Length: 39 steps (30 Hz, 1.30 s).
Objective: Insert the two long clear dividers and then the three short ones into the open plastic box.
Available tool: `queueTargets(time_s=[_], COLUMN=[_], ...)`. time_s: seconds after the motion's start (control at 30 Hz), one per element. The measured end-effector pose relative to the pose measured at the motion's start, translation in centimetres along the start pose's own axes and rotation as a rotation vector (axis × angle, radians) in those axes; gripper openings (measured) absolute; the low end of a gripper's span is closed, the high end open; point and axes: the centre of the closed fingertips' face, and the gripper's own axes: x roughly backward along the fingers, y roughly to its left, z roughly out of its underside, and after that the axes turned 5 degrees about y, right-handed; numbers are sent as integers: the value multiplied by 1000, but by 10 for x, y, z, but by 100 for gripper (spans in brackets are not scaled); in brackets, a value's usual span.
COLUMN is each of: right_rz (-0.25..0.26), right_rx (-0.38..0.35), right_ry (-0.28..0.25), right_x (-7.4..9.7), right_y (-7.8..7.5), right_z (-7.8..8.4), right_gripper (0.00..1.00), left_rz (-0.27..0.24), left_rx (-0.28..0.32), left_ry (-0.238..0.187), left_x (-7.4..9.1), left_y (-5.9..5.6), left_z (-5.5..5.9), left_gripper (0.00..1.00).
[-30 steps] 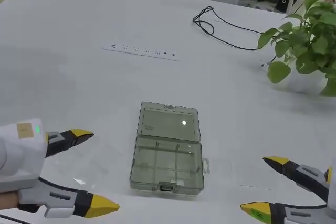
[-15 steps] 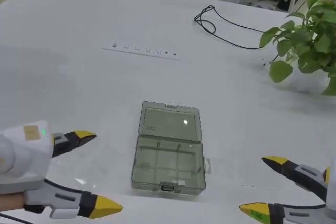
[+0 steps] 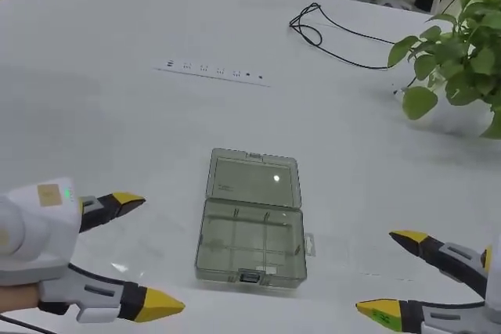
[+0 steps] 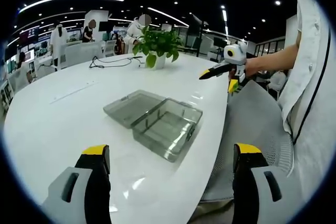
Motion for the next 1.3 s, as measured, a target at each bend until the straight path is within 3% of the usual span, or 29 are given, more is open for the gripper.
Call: queueTargets(time_s=[1.03, 1.3], right_rz=[3, 3], right_rx=[-10, -13], right_ry=[-12, -22], right_x=[-2, -3], right_y=[0, 1], right_z=[-3, -5], right_gripper=[83, 83], left_rz=[5, -35], left_rx=[5, 25], left_ry=[9, 23], left_x=[-2, 4], left_y=[1, 14], left_z=[1, 6], left_gripper=[99, 97])
